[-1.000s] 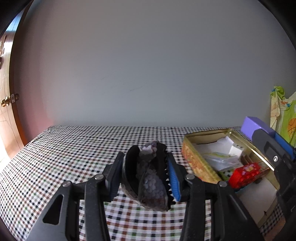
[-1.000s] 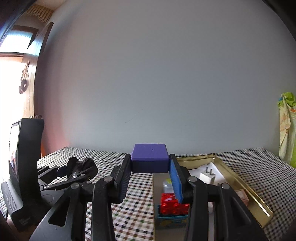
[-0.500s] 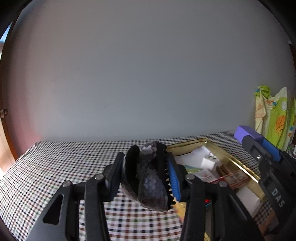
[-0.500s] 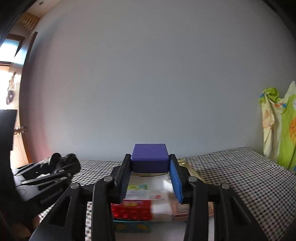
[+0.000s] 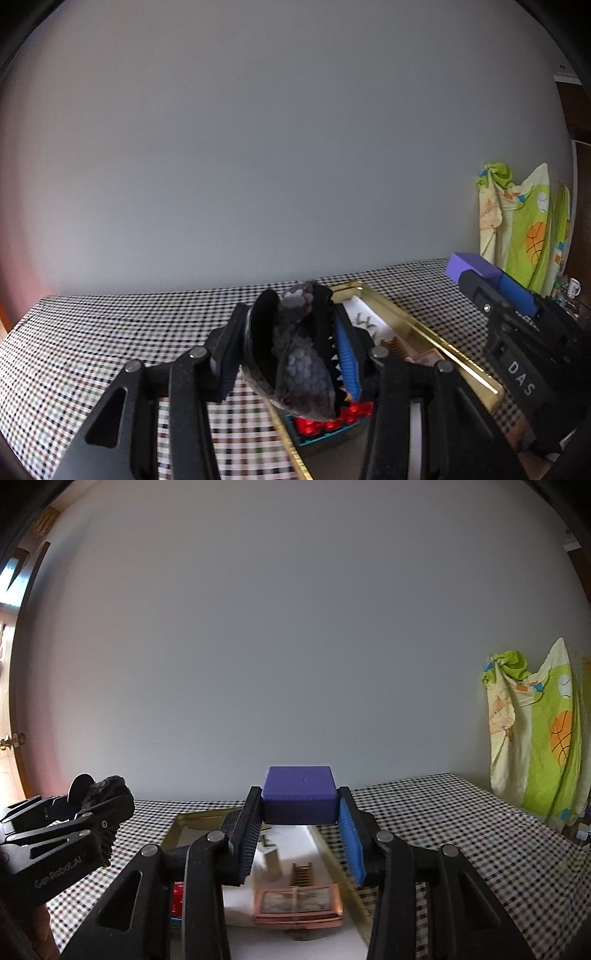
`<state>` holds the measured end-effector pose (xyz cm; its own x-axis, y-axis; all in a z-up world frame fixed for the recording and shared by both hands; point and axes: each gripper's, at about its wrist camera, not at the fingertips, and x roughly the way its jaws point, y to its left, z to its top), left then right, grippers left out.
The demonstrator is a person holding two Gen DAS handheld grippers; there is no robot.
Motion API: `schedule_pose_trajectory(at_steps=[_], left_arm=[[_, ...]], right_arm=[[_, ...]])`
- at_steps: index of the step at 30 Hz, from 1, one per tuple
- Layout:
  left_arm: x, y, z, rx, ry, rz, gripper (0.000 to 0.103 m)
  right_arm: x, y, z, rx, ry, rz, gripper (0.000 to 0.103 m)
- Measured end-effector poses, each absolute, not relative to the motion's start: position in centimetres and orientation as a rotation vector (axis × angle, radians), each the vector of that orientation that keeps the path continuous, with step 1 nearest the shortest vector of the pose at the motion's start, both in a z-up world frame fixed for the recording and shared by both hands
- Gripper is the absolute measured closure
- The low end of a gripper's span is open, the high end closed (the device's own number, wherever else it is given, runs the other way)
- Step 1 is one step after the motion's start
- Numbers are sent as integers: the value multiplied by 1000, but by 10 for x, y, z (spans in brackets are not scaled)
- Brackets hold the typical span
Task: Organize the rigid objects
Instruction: 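Lower the pouch and purple cube over the gold tray beside the framed photo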
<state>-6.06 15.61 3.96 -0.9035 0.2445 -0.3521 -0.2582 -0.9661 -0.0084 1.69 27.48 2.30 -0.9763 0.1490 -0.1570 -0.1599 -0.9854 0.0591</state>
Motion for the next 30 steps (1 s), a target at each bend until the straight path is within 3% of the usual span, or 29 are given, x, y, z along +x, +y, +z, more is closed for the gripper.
schedule_pose_trajectory(at_steps=[30], left_arm=[[-81, 187, 12, -650, 73, 2716, 59]], right_arm=[[19, 286, 15, -437, 88, 2972, 60]])
